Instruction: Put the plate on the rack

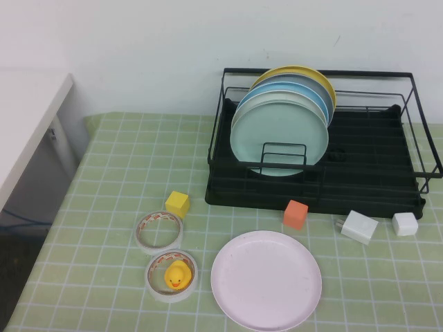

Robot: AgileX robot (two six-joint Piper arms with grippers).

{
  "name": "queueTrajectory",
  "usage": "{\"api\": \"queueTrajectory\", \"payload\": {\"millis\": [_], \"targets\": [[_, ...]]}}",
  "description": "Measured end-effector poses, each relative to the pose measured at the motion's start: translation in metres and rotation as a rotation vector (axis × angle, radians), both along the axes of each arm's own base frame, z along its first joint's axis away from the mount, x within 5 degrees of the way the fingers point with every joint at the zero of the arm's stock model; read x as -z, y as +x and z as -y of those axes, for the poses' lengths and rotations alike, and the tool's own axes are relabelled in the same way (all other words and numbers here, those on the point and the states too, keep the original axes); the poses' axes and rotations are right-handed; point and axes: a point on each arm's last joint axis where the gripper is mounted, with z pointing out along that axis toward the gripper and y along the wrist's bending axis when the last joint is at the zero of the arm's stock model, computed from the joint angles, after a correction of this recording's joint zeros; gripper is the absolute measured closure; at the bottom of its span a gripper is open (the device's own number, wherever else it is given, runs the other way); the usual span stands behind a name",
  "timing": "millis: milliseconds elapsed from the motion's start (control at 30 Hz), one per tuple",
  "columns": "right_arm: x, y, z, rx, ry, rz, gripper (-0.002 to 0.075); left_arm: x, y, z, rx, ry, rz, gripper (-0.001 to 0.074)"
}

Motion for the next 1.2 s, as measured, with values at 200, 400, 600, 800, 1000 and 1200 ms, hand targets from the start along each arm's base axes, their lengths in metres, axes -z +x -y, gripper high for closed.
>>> {"api": "queueTrajectory", "payload": {"millis": [200, 400, 600, 800, 1000, 1200], "targets": [[0.0, 0.0, 0.0, 0.0, 0.0, 0.0, 0.0728, 0.0, 0.0, 0.0, 0.0, 0.001, 0.0, 0.0736], [0.0, 0.0, 0.0, 0.0, 0.0, 0.0, 0.0728, 0.0, 0.0, 0.0, 0.0, 0.001, 0.0, 0.0736], [0.0, 0.0, 0.001, 0.001, -0.016, -0.002, 0.0728, 0.0, 0.0, 0.0, 0.0, 0.001, 0.0, 0.0736], [0.0, 0.0, 0.001, 0.002, -0.016, -0.002, 0.0728, 0.0, 0.0, 0.0, 0.0, 0.001, 0.0, 0.0736], [0.0, 0.001, -0.006, 0.005, 0.219, 0.022, 0.0728, -0.001, 0.0, 0.0, -0.003, -0.03, 0.009, 0.0736], [-0.005, 0.002, -0.027, -0.012, 0.906, 0.046, 0.0728, -0.011, 0.001, 0.014, -0.054, -0.926, 0.007, 0.0736]]}}
